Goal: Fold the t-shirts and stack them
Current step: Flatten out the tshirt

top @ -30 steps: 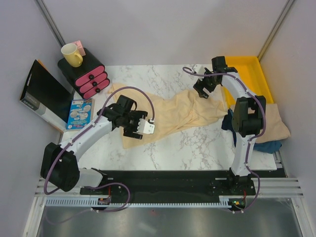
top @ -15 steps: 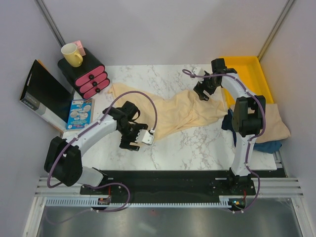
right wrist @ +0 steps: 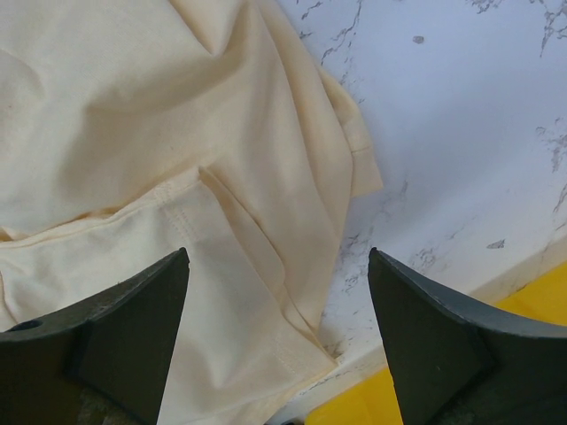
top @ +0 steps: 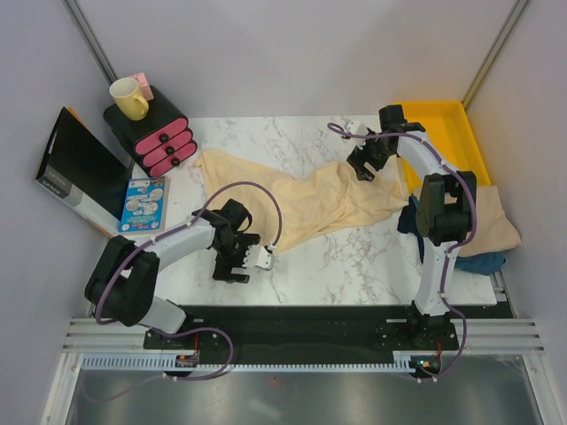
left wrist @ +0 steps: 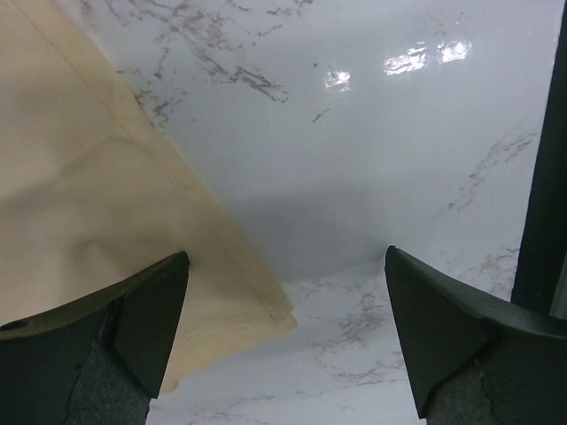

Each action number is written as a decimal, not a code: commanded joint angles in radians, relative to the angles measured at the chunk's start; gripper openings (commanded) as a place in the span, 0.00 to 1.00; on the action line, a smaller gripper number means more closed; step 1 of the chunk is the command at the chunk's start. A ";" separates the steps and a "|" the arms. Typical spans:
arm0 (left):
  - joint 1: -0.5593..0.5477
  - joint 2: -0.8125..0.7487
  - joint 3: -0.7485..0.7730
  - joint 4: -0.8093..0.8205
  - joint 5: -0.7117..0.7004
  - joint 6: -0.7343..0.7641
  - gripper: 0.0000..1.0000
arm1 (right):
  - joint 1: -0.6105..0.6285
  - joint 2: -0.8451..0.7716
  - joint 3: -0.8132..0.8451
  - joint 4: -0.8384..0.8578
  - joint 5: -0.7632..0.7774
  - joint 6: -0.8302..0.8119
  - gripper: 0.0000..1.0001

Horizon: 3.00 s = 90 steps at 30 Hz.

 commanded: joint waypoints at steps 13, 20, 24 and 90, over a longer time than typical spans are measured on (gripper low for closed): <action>0.001 0.009 -0.099 0.236 -0.143 -0.095 0.12 | 0.001 -0.051 0.021 -0.087 -0.062 -0.018 0.87; 0.001 0.013 -0.087 0.234 -0.149 -0.083 0.02 | 0.001 -0.013 0.101 -0.228 -0.109 -0.081 0.87; 0.001 0.018 -0.062 0.234 -0.147 -0.091 0.02 | 0.003 0.024 0.111 -0.241 -0.120 -0.075 0.87; 0.002 0.038 0.025 0.178 -0.169 -0.114 0.02 | 0.004 0.030 0.144 -0.239 0.015 -0.037 0.00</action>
